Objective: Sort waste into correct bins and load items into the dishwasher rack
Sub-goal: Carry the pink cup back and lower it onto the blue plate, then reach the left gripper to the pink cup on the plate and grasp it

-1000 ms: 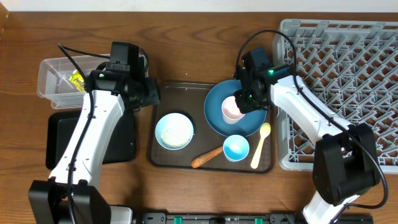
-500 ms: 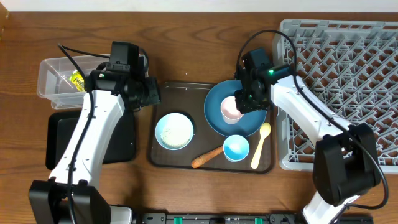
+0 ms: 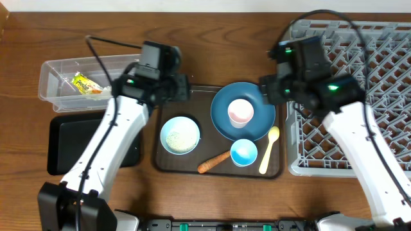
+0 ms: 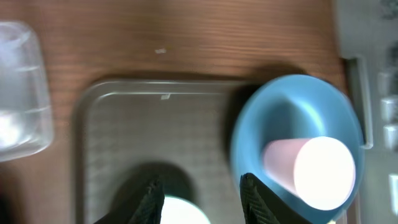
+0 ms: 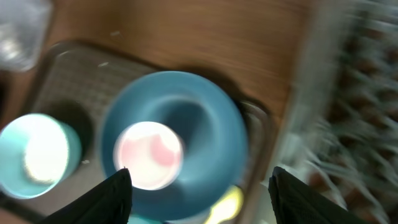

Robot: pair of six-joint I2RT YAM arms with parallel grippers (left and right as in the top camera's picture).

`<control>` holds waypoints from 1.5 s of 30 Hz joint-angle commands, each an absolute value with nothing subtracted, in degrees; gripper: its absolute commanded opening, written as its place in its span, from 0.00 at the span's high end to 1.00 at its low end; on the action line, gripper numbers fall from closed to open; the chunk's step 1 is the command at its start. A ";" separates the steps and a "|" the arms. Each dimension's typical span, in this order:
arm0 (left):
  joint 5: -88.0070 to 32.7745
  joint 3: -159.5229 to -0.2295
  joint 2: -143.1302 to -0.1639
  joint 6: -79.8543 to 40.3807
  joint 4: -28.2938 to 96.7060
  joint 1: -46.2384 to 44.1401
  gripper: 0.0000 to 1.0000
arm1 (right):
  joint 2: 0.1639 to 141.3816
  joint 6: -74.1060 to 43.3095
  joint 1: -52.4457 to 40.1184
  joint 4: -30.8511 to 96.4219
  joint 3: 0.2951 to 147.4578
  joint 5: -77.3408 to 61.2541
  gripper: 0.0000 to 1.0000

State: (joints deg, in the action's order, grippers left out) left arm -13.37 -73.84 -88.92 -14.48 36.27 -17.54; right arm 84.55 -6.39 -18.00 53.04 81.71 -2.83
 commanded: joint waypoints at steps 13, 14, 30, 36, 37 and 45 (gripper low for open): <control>-13.43 -74.26 -100.92 -13.34 28.73 -31.94 0.57 | 83.99 -9.39 -3.84 60.97 81.95 1.21 0.25; -13.45 -74.26 -101.43 -13.34 28.73 -32.27 0.57 | 83.99 -9.39 -3.68 61.06 81.93 1.21 0.23; -13.43 -74.26 -108.40 -13.39 28.10 -35.66 0.76 | 84.01 -9.39 -3.70 61.17 81.60 1.23 0.20; -13.45 -74.52 -106.50 -13.58 27.51 -35.07 0.94 | 84.01 -9.39 -3.70 61.06 81.60 1.28 0.18; -13.47 -74.52 -105.82 -13.58 27.53 -34.76 0.93 | 84.01 -9.39 -3.70 60.99 81.60 1.28 0.18; -23.42 -74.52 -96.36 -19.09 27.49 -24.84 0.94 | 84.01 -9.43 -3.53 58.87 81.60 0.93 0.12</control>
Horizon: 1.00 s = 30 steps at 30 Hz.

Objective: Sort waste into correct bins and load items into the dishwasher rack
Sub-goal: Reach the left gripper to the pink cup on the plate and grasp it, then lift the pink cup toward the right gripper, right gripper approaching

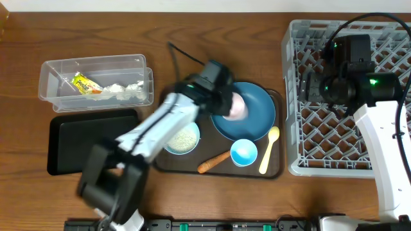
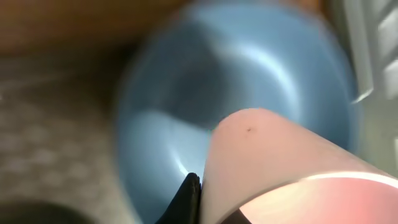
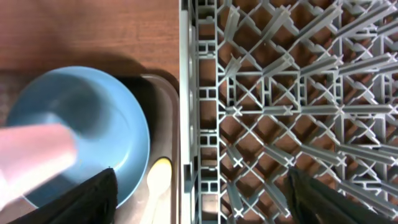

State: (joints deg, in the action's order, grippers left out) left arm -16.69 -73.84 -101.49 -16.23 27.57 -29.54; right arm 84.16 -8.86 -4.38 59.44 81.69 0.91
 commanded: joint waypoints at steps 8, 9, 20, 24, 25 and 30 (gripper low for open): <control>-59.02 -74.50 -93.86 -30.17 25.50 -4.95 0.94 | 86.94 6.61 -1.80 54.41 81.58 -34.09 0.01; -63.02 -74.50 -94.19 -31.24 25.10 -3.36 0.94 | 87.88 11.33 -1.93 54.54 81.58 -41.56 0.01; -82.50 -74.48 -94.72 -33.67 23.77 -1.30 0.94 | 98.56 29.19 -6.59 51.70 81.56 -77.47 0.01; -82.50 -74.48 -94.74 -33.08 23.49 -4.21 0.94 | 100.16 33.56 -8.45 49.89 81.56 -83.05 0.01; -82.46 -74.48 -94.74 -33.08 23.40 -5.02 0.94 | 100.27 33.52 -8.80 49.04 81.56 -83.02 0.01; -80.62 -74.48 -94.74 -33.10 23.20 -8.27 0.94 | 100.31 33.52 -9.93 44.86 81.56 -85.21 0.01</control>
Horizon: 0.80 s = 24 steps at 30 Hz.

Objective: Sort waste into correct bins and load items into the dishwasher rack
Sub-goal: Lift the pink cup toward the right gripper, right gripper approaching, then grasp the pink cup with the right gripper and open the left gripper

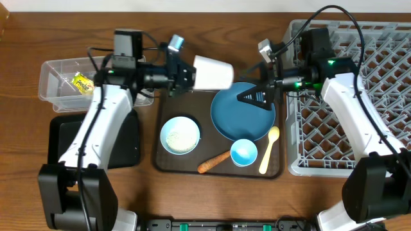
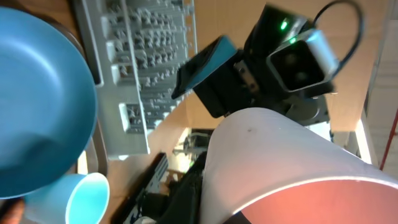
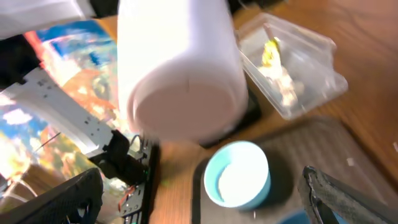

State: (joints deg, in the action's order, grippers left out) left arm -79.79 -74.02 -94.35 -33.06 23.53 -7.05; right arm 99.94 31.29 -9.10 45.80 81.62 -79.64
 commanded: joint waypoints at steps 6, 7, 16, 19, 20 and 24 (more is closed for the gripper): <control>-79.90 -74.48 -94.72 -33.12 22.98 -10.11 0.94 | 100.31 32.86 -10.17 40.99 81.56 -86.02 0.01; -79.90 -74.48 -94.74 -33.12 23.00 -10.13 0.94 | 100.31 32.86 -10.28 40.80 81.58 -86.02 0.01; -77.95 -74.48 -94.74 -33.34 23.00 -10.76 0.94 | 100.31 32.86 -13.41 35.27 81.56 -88.75 0.12; -77.95 -74.48 -94.72 -33.34 22.98 -10.76 0.94 | 100.31 32.86 -14.28 34.48 81.58 -88.71 0.15; -77.95 -74.48 -94.72 -33.34 23.00 -10.76 0.94 | 100.31 32.86 -14.35 34.20 81.58 -88.75 0.16; -77.95 -74.48 -94.74 -33.34 22.98 -10.74 0.94 | 100.31 32.86 -14.63 33.56 81.58 -88.40 0.18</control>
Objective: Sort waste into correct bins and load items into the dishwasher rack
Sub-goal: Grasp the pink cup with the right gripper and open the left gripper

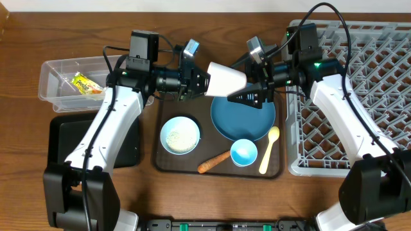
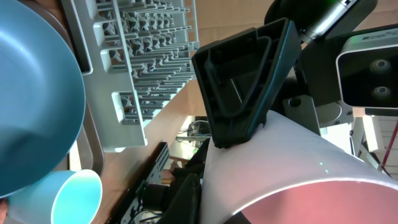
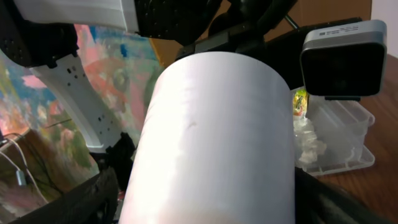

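A pale pink cup point(image 1: 226, 79) hangs on its side above the brown tray's point(image 1: 160, 165) back edge. My left gripper point(image 1: 196, 82) is shut on its rim end; one finger point(image 2: 186, 198) shows against the cup point(image 2: 280, 168). From the right, my right gripper point(image 1: 249, 91) reaches over the cup's base end. Its dark fingers point(image 3: 87, 200) stand open on either side of the cup point(image 3: 217, 137). The grey dishwasher rack point(image 1: 359, 115) sits at the right.
On the tray lie a blue plate point(image 1: 247, 120), a pale bowl point(image 1: 180, 135), a small blue cup point(image 1: 244, 152), an orange stick point(image 1: 213, 162) and a yellow spoon point(image 1: 270, 149). A clear bin point(image 1: 58, 70) with scraps and a black bin point(image 1: 70, 142) stand at the left.
The cup in my left gripper has moved a little to the right. My right gripper, then apart from the cup, now has its fingers around the base end.
First the cup stood on the blue plate with both grippers above the tray. Then my left gripper was at the cup and the right one over the rack. Later the left held the cup sideways in the air, and now the right gripper straddles it.
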Robot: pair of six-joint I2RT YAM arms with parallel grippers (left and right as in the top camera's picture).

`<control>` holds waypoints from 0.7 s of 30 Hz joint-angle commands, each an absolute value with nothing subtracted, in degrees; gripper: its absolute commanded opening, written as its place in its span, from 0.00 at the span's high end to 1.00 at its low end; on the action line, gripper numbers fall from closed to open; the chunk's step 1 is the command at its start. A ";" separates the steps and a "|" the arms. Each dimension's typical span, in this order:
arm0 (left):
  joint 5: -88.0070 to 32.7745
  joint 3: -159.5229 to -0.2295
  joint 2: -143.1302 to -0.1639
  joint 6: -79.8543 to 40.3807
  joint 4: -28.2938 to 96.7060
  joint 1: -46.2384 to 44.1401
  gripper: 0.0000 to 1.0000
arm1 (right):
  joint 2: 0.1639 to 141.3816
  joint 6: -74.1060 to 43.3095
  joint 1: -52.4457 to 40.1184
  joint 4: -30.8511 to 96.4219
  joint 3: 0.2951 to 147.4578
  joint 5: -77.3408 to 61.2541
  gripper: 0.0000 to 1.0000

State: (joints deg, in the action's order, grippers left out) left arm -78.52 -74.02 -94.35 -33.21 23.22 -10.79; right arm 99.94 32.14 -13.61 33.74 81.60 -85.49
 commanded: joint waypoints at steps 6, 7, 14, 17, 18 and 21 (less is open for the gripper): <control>-77.95 -74.48 -94.72 -33.34 22.98 -10.74 0.94 | 100.31 32.86 -14.70 33.56 81.58 -87.42 0.28; -77.95 -74.48 -94.74 -33.34 22.98 -10.76 0.94 | 100.31 32.86 -14.70 33.56 81.56 -87.39 0.28; -77.95 -74.48 -94.74 -33.34 22.98 -10.74 0.94 | 100.31 32.86 -14.70 33.32 81.58 -87.22 0.42; -77.95 -74.48 -94.72 -33.34 22.98 -10.76 0.94 | 100.31 32.86 -14.70 32.71 81.58 -87.24 0.49; -77.95 -74.48 -94.72 -33.34 22.98 -10.74 0.93 | 100.31 32.86 -14.70 32.51 81.56 -87.24 0.50; -77.95 -74.48 -94.74 -33.34 22.98 -10.74 0.93 | 100.31 32.86 -14.70 32.32 81.58 -87.24 0.53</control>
State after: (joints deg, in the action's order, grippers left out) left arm -77.84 -74.02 -94.35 -32.73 23.20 -10.61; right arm 99.94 31.46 -13.54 32.71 81.60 -83.15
